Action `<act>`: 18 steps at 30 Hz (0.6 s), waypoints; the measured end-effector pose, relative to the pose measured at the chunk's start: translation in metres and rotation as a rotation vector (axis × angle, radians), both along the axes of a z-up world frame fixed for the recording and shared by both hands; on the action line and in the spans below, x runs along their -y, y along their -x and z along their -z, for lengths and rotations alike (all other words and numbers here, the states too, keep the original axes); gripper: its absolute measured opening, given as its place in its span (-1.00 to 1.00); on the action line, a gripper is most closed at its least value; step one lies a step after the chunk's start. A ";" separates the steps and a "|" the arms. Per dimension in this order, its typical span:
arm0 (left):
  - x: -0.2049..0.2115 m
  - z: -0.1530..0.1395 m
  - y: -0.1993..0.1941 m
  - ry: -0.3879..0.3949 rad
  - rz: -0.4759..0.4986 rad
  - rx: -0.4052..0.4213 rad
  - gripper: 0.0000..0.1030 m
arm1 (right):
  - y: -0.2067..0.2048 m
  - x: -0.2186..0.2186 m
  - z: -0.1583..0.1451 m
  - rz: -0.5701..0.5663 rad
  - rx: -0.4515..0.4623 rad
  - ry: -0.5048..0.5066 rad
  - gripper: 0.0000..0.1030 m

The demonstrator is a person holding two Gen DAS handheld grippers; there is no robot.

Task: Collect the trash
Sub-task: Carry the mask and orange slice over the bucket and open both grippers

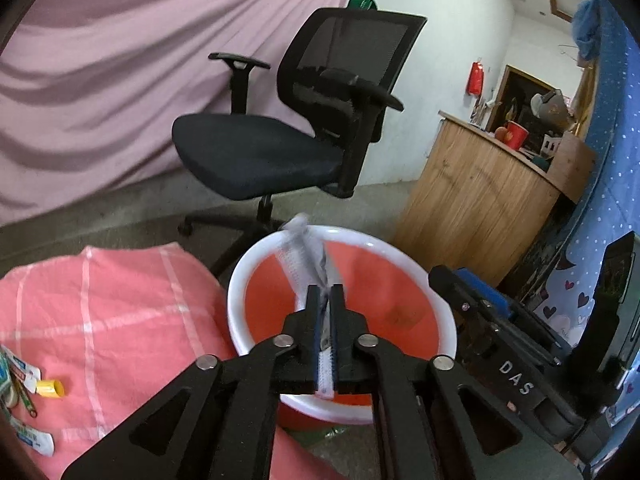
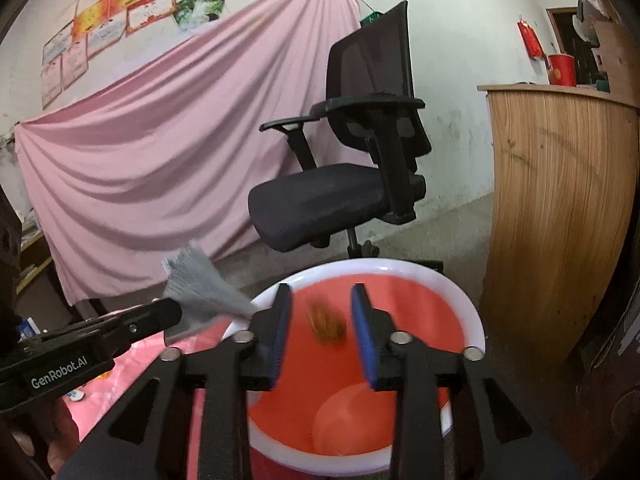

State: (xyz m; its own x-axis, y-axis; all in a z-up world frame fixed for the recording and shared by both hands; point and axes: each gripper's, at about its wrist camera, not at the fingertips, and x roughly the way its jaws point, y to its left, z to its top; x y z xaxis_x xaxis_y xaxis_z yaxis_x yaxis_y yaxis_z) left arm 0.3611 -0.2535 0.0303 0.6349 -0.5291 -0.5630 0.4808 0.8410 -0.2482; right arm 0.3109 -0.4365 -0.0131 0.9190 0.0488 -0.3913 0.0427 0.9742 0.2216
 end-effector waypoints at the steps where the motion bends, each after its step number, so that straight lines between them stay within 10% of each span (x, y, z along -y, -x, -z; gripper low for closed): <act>1: -0.003 0.001 0.000 0.001 -0.006 -0.002 -0.81 | 0.000 0.000 0.000 -0.002 -0.002 -0.001 -0.28; 13: -0.072 -0.023 0.029 0.025 -0.170 0.104 -0.29 | 0.007 -0.022 -0.016 -0.033 0.070 0.025 0.08; 18: -0.120 -0.044 0.054 -0.005 -0.290 0.191 0.15 | 0.019 -0.047 -0.031 -0.088 0.149 0.041 0.54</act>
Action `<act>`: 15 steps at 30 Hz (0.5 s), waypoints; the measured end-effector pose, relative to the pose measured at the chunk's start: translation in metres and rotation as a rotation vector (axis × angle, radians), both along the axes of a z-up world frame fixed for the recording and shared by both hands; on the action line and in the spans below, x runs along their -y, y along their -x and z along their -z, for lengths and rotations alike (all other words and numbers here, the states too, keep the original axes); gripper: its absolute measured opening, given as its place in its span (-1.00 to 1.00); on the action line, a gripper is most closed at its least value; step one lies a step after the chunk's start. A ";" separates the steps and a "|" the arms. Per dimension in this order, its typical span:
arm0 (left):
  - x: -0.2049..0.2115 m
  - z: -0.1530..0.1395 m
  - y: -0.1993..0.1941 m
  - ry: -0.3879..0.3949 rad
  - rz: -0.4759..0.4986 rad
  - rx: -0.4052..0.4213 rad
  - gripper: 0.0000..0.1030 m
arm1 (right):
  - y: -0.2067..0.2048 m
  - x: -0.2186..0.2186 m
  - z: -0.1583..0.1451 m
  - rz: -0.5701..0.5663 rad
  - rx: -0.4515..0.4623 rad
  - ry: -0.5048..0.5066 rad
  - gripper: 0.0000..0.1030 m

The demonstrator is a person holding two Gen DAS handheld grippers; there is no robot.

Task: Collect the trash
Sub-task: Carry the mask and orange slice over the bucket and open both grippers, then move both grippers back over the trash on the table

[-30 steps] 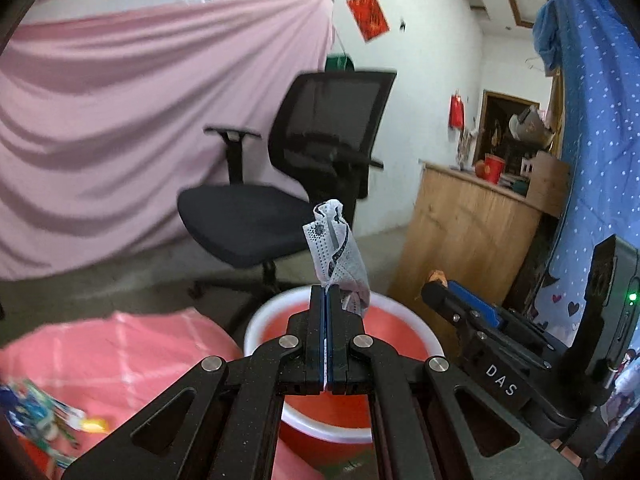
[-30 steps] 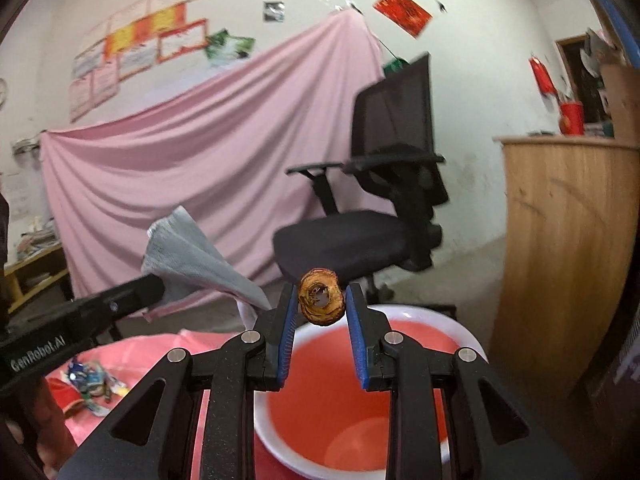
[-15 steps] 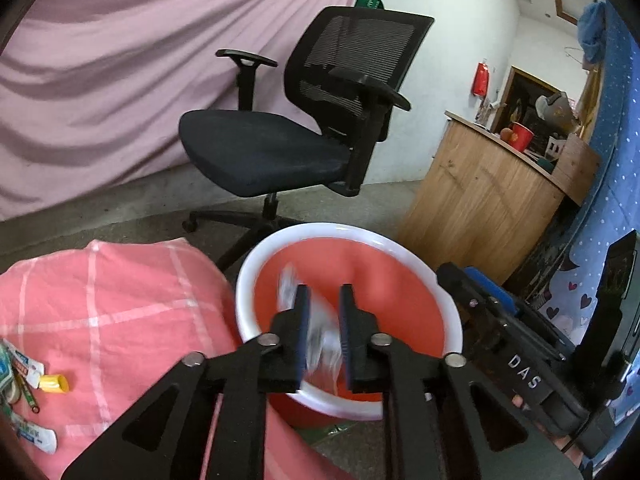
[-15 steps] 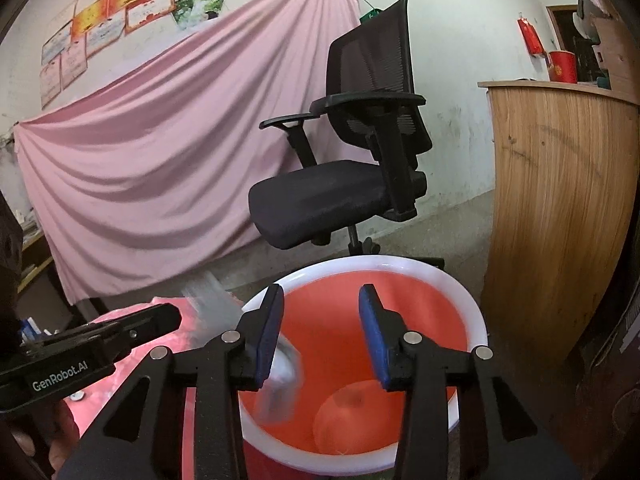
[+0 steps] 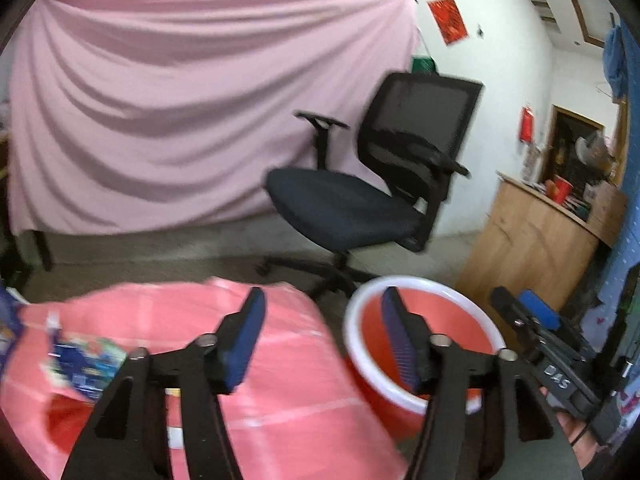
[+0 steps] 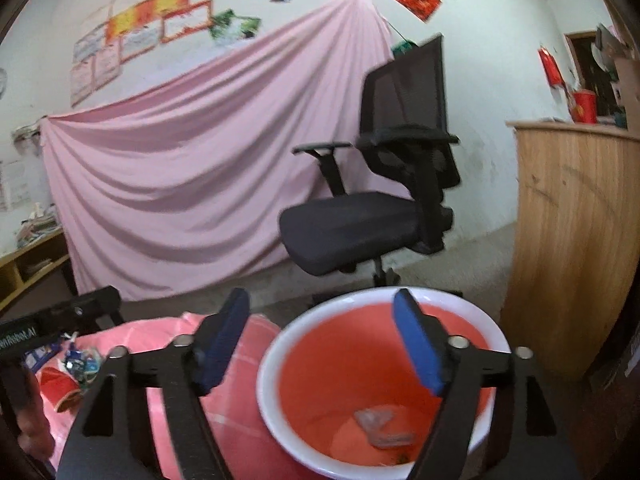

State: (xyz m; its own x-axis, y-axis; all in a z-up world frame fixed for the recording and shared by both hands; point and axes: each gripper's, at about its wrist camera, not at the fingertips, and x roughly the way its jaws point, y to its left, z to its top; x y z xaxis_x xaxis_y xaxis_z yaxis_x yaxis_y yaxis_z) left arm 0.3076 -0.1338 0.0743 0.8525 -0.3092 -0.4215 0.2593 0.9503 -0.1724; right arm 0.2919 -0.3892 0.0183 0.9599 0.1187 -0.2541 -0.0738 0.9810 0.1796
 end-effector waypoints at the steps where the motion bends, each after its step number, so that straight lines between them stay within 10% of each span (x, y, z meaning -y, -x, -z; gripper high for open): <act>1: -0.009 -0.002 0.004 0.003 -0.024 0.013 0.26 | 0.002 -0.004 -0.002 -0.008 0.011 0.002 0.58; 5: -0.052 -0.009 0.025 0.042 -0.144 0.053 0.93 | 0.013 -0.028 -0.013 -0.042 0.076 0.017 0.98; 15: -0.133 -0.005 0.078 0.057 -0.355 0.141 0.95 | 0.029 -0.090 -0.026 -0.178 0.184 0.047 1.00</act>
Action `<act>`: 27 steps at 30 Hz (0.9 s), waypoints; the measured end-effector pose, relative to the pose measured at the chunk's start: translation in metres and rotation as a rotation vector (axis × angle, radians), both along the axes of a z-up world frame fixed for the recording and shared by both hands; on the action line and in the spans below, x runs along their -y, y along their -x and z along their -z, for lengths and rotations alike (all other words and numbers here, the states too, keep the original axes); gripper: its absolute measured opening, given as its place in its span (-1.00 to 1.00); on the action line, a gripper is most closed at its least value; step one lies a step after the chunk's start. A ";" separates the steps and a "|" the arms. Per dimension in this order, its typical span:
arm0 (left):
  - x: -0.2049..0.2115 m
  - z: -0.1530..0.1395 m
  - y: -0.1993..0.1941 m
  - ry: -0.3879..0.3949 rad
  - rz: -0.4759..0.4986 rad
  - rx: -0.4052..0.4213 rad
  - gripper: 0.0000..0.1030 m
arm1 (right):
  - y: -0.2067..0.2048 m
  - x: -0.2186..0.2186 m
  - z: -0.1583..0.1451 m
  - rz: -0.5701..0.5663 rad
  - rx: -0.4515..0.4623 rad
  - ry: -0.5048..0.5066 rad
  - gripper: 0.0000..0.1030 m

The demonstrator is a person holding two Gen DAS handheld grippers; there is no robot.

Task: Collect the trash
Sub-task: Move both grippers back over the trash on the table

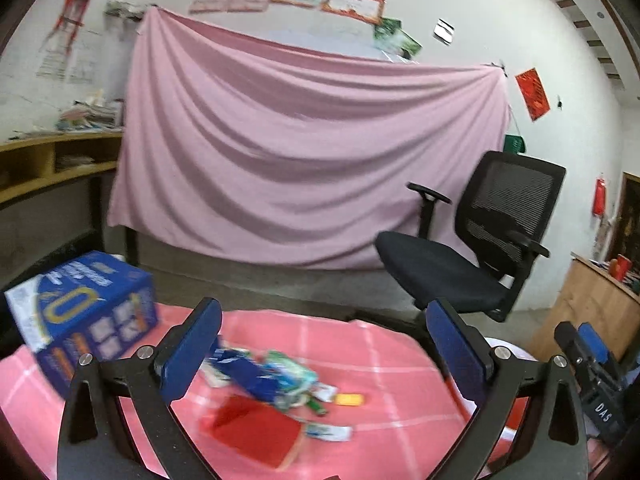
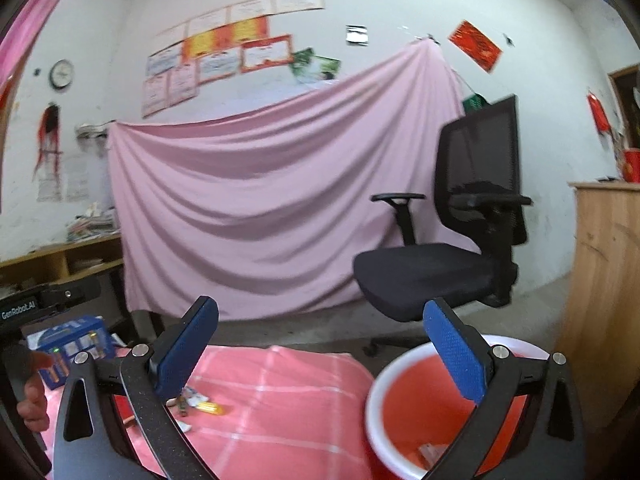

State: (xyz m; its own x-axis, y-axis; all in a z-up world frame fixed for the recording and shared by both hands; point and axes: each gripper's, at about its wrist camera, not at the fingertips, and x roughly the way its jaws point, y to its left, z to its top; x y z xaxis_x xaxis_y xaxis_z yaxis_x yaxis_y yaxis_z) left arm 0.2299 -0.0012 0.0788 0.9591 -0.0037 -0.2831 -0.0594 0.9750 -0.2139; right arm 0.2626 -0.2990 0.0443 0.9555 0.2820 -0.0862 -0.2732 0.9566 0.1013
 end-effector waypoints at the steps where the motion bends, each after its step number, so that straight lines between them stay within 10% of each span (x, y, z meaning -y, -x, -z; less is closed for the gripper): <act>1: -0.007 0.001 0.006 -0.012 -0.016 0.008 0.95 | 0.000 -0.004 -0.001 -0.010 0.005 0.000 1.00; 15: -0.063 0.037 0.039 -0.088 -0.135 0.002 0.95 | -0.002 -0.087 0.020 -0.159 -0.011 0.119 1.00; 27: -0.075 0.073 0.001 -0.018 0.012 -0.272 0.92 | -0.039 -0.119 0.055 -0.255 -0.288 0.269 0.80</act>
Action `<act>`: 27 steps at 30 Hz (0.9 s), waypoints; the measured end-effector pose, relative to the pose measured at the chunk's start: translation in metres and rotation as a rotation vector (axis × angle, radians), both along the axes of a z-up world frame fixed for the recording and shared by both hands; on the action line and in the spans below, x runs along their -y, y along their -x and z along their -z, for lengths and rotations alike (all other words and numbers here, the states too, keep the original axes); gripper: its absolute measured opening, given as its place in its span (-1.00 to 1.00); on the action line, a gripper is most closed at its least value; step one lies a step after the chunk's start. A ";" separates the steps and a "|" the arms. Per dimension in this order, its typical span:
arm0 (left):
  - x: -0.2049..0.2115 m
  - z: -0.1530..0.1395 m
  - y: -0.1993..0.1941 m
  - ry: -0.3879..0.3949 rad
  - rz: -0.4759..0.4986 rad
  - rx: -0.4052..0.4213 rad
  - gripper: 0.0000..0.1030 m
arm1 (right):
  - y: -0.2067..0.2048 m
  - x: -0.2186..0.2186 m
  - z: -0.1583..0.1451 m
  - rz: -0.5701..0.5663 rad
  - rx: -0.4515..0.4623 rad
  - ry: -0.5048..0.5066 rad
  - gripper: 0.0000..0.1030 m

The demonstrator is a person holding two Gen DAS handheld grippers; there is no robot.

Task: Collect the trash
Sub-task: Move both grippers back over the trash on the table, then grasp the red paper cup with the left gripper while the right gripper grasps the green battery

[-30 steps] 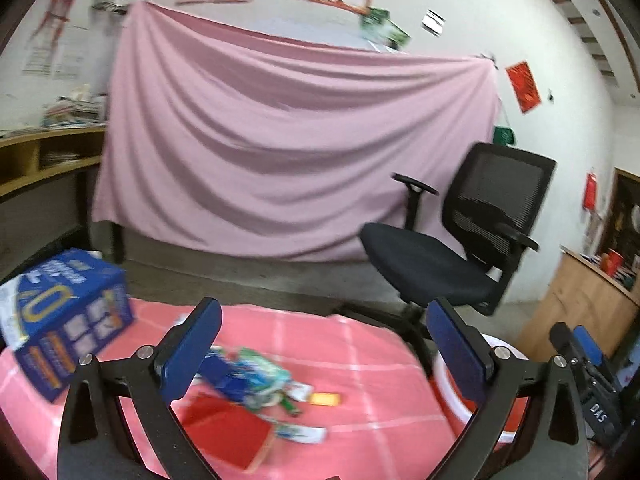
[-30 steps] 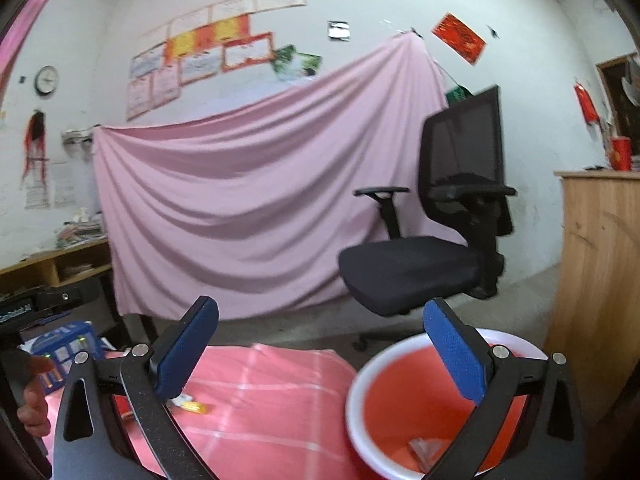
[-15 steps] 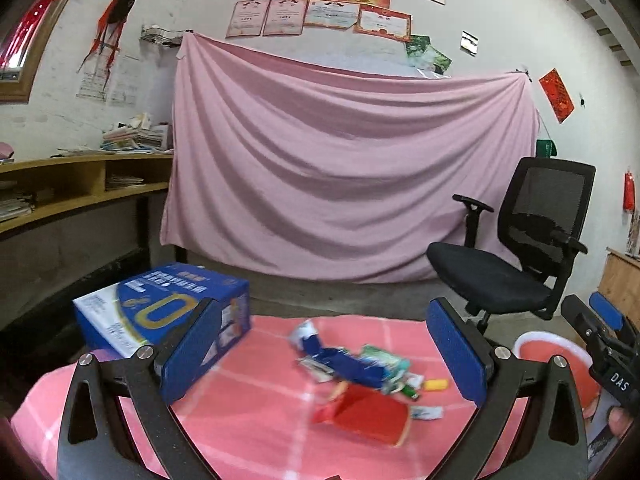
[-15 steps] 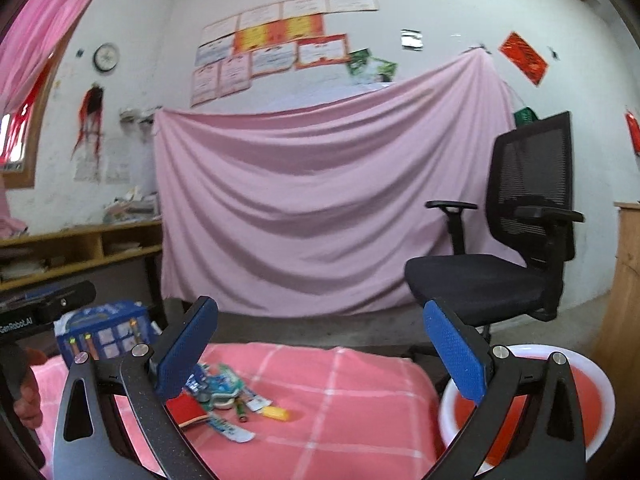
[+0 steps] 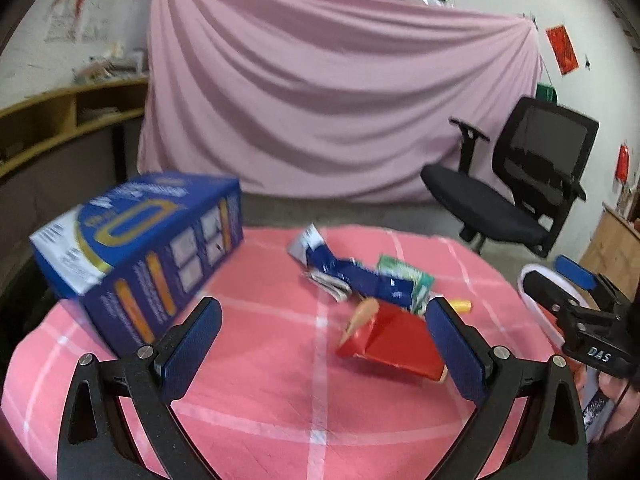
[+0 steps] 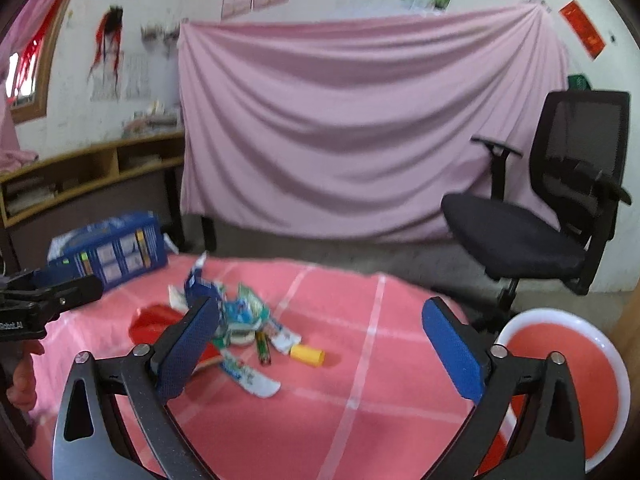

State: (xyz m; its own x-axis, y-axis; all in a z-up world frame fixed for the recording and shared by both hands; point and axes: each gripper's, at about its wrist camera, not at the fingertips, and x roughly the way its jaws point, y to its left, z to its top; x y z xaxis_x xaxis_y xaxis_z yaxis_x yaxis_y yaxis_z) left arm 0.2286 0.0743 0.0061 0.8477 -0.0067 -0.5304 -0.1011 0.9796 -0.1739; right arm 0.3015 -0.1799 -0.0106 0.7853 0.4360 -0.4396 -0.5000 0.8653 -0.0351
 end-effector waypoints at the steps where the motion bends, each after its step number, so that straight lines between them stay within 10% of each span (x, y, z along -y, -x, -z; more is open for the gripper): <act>1: -0.001 0.003 -0.005 0.014 0.022 -0.020 0.84 | -0.003 -0.001 0.003 -0.007 -0.021 0.011 0.72; 11: 0.006 0.023 -0.040 0.097 0.206 -0.205 -0.52 | -0.030 -0.025 0.029 -0.100 -0.221 0.118 -0.08; 27: 0.020 0.024 -0.045 0.012 0.309 -0.249 -0.68 | -0.062 -0.061 0.059 -0.221 -0.417 0.227 -0.63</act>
State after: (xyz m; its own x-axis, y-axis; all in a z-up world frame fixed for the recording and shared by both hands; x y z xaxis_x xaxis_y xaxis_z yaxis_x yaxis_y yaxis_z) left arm 0.2738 0.0545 -0.0184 0.6500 -0.2491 -0.7180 0.1576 0.9684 -0.1933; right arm 0.3638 -0.1191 -0.0695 0.4235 0.4293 -0.7977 -0.6813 0.7313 0.0318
